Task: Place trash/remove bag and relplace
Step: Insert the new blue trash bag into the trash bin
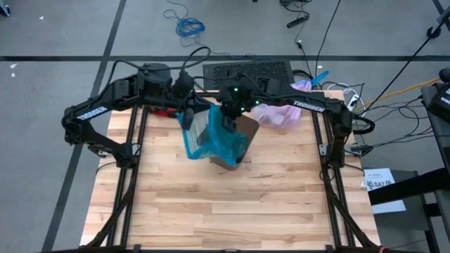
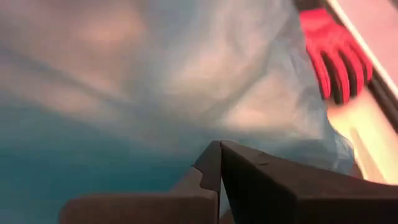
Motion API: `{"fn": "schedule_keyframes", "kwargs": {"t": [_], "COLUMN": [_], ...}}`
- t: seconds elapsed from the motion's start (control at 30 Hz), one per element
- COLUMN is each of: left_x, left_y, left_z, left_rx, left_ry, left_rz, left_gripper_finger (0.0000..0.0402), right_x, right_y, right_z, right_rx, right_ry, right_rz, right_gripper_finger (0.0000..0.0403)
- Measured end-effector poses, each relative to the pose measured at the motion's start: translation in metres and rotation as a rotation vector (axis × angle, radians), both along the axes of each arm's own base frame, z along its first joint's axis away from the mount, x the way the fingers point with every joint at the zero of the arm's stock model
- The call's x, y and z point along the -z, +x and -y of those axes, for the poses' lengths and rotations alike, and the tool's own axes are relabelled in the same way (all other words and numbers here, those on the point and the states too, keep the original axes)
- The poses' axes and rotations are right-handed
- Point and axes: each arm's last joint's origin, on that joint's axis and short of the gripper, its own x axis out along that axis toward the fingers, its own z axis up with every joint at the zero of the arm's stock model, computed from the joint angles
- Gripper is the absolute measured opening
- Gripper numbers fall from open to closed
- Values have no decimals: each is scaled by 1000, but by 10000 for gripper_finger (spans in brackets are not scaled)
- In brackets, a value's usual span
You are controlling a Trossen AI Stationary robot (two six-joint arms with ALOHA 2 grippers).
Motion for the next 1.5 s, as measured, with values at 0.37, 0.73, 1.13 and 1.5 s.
{"fn": "schedule_keyframes", "kwargs": {"t": [0.37,0.73,1.13,1.5], "left_x": [0,5,27,62], "left_y": [0,-2,14,68], "left_z": [0,-1,-3,-23], "left_rx": [-3,-18,36,208], "left_ry": [8,52,33,-71], "left_rz": [-3,-65,-40,74], "left_gripper_finger": [0,0,0,0], "right_x": [31,25,-50,-108], "right_y": [1,-20,-87,-140], "right_z": [-12,-14,-18,-40], "right_rx": [-6,125,160,211], "right_ry": [62,67,30,40], "right_rz": [-241,-371,-145,165], "right_gripper_finger": [0,0,0,0]}}
